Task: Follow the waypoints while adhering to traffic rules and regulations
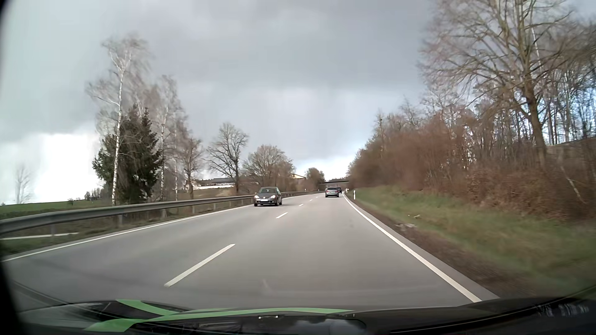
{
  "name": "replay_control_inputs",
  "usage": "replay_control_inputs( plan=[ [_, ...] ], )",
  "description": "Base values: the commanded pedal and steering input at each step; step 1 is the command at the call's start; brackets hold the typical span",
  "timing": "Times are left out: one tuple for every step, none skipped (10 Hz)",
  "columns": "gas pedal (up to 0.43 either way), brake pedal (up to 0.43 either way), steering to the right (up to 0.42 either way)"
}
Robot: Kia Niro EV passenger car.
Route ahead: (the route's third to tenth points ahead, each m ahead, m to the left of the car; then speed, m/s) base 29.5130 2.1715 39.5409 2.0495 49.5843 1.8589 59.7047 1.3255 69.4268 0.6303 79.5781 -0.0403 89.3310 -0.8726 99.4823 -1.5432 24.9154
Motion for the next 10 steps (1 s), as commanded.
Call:
replay_control_inputs(
  plan=[
    [0.248, 0.0, 0.006],
    [0.248, 0.0, 0.007],
    [0.248, 0.0, 0.007],
    [0.248, 0.0, 0.006],
    [0.24, 0.0, 0.006],
    [0.24, 0.0, 0.006],
    [0.24, 0.0, 0.005],
    [0.24, 0.0, 0.004],
    [0.228, 0.0, 0.004],
    [0.228, 0.0, 0.004]
  ],
)
